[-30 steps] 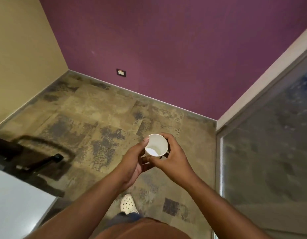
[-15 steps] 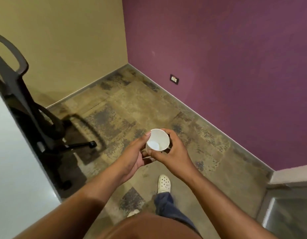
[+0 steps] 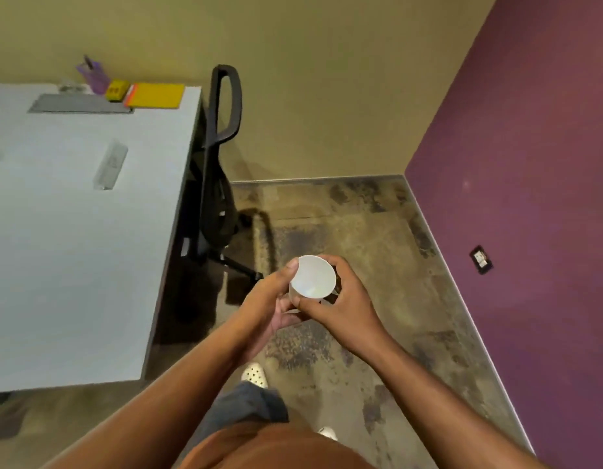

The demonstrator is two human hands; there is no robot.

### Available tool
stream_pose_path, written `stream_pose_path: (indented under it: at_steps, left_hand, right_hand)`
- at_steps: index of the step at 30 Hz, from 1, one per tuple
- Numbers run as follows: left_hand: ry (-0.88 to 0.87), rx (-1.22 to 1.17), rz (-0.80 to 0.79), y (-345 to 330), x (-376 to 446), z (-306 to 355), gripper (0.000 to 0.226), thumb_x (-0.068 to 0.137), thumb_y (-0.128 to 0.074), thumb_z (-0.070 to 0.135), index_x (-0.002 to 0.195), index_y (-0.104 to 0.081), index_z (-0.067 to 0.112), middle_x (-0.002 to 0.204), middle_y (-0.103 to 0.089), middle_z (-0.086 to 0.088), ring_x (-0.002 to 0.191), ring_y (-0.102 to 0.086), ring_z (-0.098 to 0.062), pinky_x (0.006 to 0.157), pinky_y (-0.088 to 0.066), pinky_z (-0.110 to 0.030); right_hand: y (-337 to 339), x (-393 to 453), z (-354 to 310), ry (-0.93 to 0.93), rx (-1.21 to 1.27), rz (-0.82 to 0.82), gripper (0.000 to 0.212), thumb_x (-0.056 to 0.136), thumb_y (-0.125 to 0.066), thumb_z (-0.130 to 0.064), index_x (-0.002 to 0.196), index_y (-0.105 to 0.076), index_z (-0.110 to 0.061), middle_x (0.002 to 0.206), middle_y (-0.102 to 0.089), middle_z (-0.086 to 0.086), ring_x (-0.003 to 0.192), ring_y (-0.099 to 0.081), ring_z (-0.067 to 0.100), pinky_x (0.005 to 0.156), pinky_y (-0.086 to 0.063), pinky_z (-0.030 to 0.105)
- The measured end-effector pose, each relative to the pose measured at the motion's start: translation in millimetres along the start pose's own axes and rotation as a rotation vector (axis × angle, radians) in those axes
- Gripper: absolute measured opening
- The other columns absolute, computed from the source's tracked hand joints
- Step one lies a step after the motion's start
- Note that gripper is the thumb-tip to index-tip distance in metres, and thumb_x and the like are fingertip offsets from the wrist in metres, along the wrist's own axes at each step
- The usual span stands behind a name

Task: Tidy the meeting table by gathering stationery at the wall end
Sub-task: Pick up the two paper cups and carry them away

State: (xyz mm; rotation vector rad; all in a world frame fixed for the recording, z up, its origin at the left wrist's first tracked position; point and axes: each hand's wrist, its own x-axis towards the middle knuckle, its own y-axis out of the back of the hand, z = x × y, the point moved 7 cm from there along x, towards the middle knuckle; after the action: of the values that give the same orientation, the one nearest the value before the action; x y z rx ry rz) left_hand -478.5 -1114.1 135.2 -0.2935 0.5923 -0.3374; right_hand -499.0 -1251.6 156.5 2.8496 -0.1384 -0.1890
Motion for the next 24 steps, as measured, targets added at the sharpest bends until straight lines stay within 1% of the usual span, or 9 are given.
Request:
stream_pose_path:
  at_steps: [3,8,12,15,17,19,21,22,24]
  left_hand:
    - [-0.034,-0.060,0.115,34.6,15.7,17.5,0.054,0.090,-0.060,0.056,0.133,-0.067,0.023,0.126,-0.077,-0.008,0.108,-0.076,-0.024,0.084,-0.062,-0.038]
    - [-0.100,-0.137,0.243,96.5,44.5,53.5,0.058,0.090,-0.059,0.059,0.134,-0.068,0.023,0.129,-0.075,-0.005,0.118,-0.073,-0.030,0.094,-0.060,-0.043]
    - [-0.147,-0.154,0.301,143.6,63.7,89.7,0.051,0.091,-0.059,0.057,0.128,-0.070,0.024,0.124,-0.077,-0.007,0.118,-0.072,-0.034,0.106,-0.055,-0.055]
    - [-0.195,-0.176,0.356,184.4,74.8,118.2,0.044,0.095,-0.057,0.053,0.125,-0.071,0.023,0.119,-0.079,-0.004,0.116,-0.074,-0.032,0.103,-0.057,-0.052]
    - [-0.217,-0.183,0.385,209.9,79.3,132.8,0.046,0.098,-0.055,0.053,0.129,-0.069,0.022,0.121,-0.078,-0.005,0.115,-0.074,-0.030,0.100,-0.059,-0.048]
    - [-0.230,-0.234,0.421,232.9,82.2,139.1,0.049,0.095,-0.057,0.054,0.130,-0.069,0.022,0.125,-0.077,-0.007,0.115,-0.073,-0.029,0.095,-0.061,-0.046]
    - [-0.256,-0.346,0.439,254.8,83.6,139.8,0.045,0.098,-0.058,0.047,0.131,-0.070,0.019,0.133,-0.072,-0.011,0.120,-0.070,-0.031,0.093,-0.060,-0.046]
    - [-0.282,-0.381,0.426,264.4,84.4,140.1,0.044,0.100,-0.053,0.039,0.134,-0.068,0.017,0.138,-0.068,-0.013,0.125,-0.067,-0.032,0.095,-0.059,-0.048]
    - [-0.341,-0.404,0.391,280.0,84.0,145.7,0.051,0.097,-0.039,0.023,0.140,-0.063,0.013,0.143,-0.065,-0.013,0.131,-0.063,-0.032,0.105,-0.055,-0.053]
  right_hand:
    - [-29.8,43.4,-9.6,0.037,-0.048,-0.101,0.062,0.077,-0.091,-0.029,0.126,-0.056,-0.043,0.120,-0.066,-0.022,0.112,-0.063,-0.003,0.086,-0.057,0.019]
    - [-87.7,114.0,-30.6,0.096,-0.108,-0.230,0.063,0.079,-0.089,-0.035,0.131,-0.054,-0.042,0.124,-0.065,-0.021,0.115,-0.062,-0.003,0.092,-0.058,0.028]
    - [-129.1,164.5,-53.6,0.115,-0.132,-0.303,0.061,0.080,-0.089,-0.033,0.130,-0.055,-0.041,0.123,-0.066,-0.021,0.115,-0.062,-0.003,0.090,-0.057,0.024]
    - [-164.6,200.4,-73.2,0.149,-0.145,-0.358,0.061,0.080,-0.089,-0.029,0.130,-0.055,-0.040,0.122,-0.067,-0.020,0.115,-0.063,-0.002,0.092,-0.057,0.025]
    - [-190.2,220.1,-84.3,0.162,-0.162,-0.403,0.061,0.080,-0.088,-0.027,0.129,-0.055,-0.039,0.122,-0.066,-0.019,0.114,-0.063,-0.001,0.093,-0.057,0.027]
    - [-213.8,235.2,-92.9,0.161,-0.165,-0.450,0.060,0.080,-0.088,-0.025,0.129,-0.055,-0.039,0.121,-0.066,-0.019,0.114,-0.063,-0.002,0.094,-0.057,0.027]
    - [-236.4,250.3,-100.0,0.174,-0.167,-0.502,0.061,0.080,-0.088,-0.026,0.129,-0.054,-0.039,0.122,-0.065,-0.020,0.115,-0.062,-0.002,0.096,-0.057,0.028]
    - [-247.4,258.7,-102.6,0.181,-0.171,-0.528,0.062,0.080,-0.089,-0.028,0.129,-0.054,-0.040,0.122,-0.065,-0.021,0.116,-0.062,-0.002,0.098,-0.057,0.030]
    - [-269.5,274.7,-106.4,0.187,-0.188,-0.579,0.063,0.079,-0.089,-0.036,0.131,-0.054,-0.041,0.123,-0.065,-0.022,0.118,-0.061,-0.001,0.098,-0.057,0.032]
